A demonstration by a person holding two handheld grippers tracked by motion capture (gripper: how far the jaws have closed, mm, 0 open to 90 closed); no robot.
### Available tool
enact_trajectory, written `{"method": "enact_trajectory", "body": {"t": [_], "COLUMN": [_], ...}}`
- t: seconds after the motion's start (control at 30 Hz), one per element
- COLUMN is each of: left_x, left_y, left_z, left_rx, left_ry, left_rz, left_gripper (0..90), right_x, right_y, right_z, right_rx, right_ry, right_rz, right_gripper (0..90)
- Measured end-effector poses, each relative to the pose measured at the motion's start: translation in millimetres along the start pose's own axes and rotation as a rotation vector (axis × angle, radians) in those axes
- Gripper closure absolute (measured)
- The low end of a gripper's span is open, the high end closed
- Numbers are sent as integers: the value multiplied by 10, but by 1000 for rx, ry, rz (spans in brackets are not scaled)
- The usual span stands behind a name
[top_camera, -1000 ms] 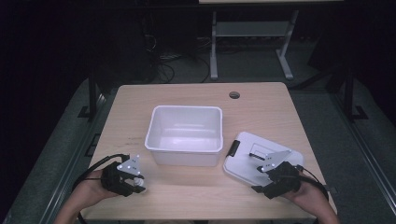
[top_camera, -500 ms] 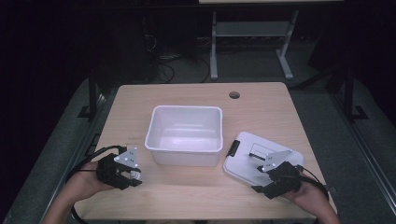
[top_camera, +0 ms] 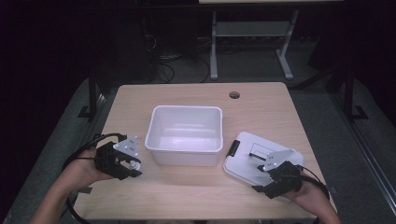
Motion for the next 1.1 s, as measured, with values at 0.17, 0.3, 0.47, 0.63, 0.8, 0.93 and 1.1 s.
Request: {"method": "enact_trajectory", "body": {"t": [0.17,0.3,0.47,0.63,0.8,0.93,1.1], "left_x": [107,202,314,414,497,570,660], "left_y": [-16,-45,-88,-155,-202,-245,-294], "left_z": [-99,-176,-255,-319,-381,-431,-438], "left_rx": [2,7,14,18,15,19,27], "left_ry": [-7,-8,-5,-16,-1,2,-2], "left_rz": [8,18,19,26,30,34,41], "left_gripper": [601,601,601,601,601,601,601], "right_x": [-1,10,15,-11,-31,-43,-61], "right_y": [-3,-10,-20,-27,-41,-40,-35], "right_z": [-6,-22,-44,-44,-54,-82,-93], "right_rx": [1,0,0,0,-1,-8,-10], "right_ry": [-2,2,2,-3,-4,-4,-3], "right_rz": [-4,0,1,7,9,13,27], "right_gripper": [288,286,286,283,279,277,275]}}
Point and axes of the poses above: each handheld gripper's, and its own axes: z roughly forward along the jaws, x roughly out of its top, y roughly to its right, the point moved 7 cm from there along z, roughly forward along the jaws, and after that the axes turned 9 degrees about -z, right-handed, at the moved point
